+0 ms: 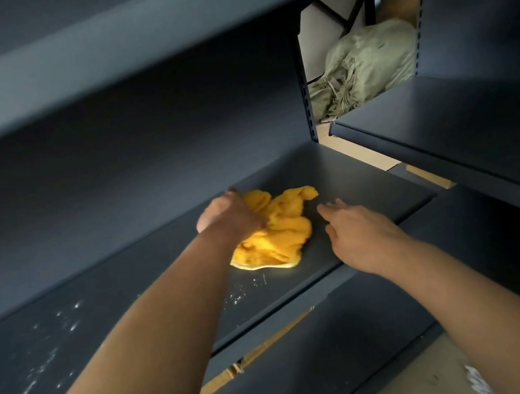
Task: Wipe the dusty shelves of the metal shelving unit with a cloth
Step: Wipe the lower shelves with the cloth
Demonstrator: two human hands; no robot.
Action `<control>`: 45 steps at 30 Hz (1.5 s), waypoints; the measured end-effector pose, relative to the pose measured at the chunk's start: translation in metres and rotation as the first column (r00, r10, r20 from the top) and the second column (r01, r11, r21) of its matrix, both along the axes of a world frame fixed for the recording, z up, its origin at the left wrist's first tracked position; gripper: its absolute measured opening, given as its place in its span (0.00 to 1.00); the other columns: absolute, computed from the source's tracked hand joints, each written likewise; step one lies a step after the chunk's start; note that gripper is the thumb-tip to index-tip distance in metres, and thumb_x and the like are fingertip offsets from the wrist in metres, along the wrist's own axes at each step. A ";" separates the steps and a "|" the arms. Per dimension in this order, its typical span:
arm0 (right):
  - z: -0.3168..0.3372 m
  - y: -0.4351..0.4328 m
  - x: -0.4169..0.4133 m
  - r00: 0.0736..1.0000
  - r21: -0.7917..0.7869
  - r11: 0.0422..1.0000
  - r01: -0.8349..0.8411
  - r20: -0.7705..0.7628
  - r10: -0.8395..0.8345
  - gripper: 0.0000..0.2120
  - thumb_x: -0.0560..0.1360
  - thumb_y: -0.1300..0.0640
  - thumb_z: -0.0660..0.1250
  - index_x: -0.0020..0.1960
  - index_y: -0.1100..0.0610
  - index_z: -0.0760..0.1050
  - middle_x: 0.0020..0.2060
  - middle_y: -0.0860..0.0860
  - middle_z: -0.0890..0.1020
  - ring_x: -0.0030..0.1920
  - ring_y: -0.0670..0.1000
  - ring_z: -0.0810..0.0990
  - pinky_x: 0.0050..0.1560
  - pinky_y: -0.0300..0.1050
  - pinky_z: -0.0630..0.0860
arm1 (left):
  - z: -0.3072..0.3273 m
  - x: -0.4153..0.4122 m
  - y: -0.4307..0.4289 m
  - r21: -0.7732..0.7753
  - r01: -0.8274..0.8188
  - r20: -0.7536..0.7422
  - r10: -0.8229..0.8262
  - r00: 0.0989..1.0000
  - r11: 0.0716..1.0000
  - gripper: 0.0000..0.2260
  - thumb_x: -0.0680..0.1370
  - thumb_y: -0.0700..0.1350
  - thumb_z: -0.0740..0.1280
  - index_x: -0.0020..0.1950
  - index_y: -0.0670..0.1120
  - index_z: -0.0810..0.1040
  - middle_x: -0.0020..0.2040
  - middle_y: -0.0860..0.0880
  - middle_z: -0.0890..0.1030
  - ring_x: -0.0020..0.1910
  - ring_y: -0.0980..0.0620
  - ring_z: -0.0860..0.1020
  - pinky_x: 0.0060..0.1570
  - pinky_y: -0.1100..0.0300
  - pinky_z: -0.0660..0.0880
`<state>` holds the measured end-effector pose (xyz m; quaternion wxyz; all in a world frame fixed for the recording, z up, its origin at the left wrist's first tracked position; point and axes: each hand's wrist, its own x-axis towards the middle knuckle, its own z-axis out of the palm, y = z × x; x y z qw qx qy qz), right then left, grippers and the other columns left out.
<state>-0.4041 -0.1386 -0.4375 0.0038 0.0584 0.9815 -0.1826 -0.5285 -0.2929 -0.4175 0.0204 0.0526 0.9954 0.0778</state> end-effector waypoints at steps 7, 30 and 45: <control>0.014 -0.002 0.003 0.999 0.017 1.000 0.007 0.047 -0.008 0.22 0.80 0.66 0.53 0.73 0.59 0.62 0.72 0.56 0.67 0.75 0.53 0.60 0.64 0.47 0.68 | 0.029 -0.003 -0.041 0.083 0.021 -0.309 0.006 0.951 0.996 0.18 0.75 0.46 0.69 0.63 0.45 0.70 0.55 0.41 0.79 0.53 0.37 0.78 0.45 0.51 0.73; -0.004 -0.042 -0.018 0.999 0.030 0.998 -0.046 0.023 0.045 0.22 0.78 0.65 0.54 0.71 0.54 0.67 0.71 0.53 0.69 0.71 0.54 0.67 0.65 0.51 0.70 | -0.035 0.052 -0.062 -0.072 0.131 0.055 -0.127 0.990 0.989 0.24 0.81 0.63 0.45 0.77 0.63 0.54 0.79 0.55 0.53 0.76 0.43 0.55 0.71 0.40 0.53; -0.009 -0.080 -0.045 0.976 0.116 0.969 -0.219 0.049 0.214 0.22 0.79 0.62 0.55 0.72 0.54 0.67 0.69 0.53 0.72 0.68 0.56 0.71 0.66 0.50 0.69 | -0.035 0.023 -0.146 -0.139 -0.125 0.056 0.134 0.989 0.982 0.25 0.81 0.63 0.45 0.77 0.60 0.55 0.79 0.56 0.51 0.78 0.47 0.46 0.72 0.35 0.46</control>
